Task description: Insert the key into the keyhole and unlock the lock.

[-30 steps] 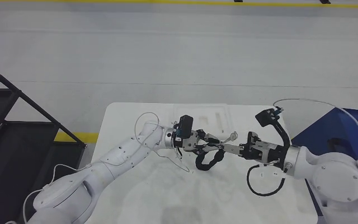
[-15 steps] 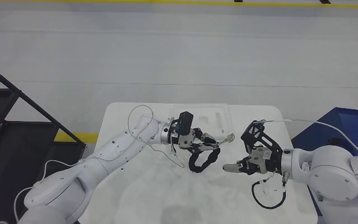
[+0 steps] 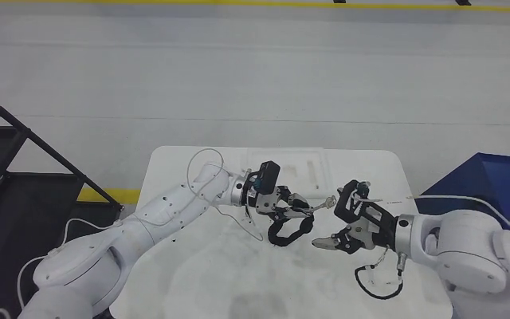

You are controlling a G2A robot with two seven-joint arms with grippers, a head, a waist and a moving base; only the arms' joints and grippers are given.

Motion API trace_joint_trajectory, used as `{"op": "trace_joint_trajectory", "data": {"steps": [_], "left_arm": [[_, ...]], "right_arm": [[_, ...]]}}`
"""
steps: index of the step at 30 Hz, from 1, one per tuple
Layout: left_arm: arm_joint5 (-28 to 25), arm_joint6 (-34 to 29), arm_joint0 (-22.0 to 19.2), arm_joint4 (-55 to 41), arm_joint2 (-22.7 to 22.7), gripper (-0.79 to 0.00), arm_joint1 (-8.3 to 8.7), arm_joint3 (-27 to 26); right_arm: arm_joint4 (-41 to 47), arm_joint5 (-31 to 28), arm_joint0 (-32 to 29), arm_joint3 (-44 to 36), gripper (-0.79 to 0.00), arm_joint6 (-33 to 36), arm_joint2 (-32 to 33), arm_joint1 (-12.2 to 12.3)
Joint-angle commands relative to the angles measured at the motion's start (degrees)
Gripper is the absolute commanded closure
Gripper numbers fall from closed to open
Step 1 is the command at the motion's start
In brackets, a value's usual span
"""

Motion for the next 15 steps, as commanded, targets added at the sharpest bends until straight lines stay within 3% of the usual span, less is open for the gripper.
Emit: {"op": "trace_joint_trajectory", "data": {"steps": [1, 15], "left_arm": [[0.00, 0.00, -0.46, -0.64, 0.85, 0.000, -0.11, 0.36], [0.00, 0.00, -1.87, -4.90, 2.88, 0.000, -0.83, 2.88]], "right_arm": [[-1.52, 0.01, 0.38, -0.32, -0.785, -0.40, -0.80, 0.01], [-3.65, 1.18, 1.86, -1.43, -0.785, 0.46, -4.33, 0.22]]}}
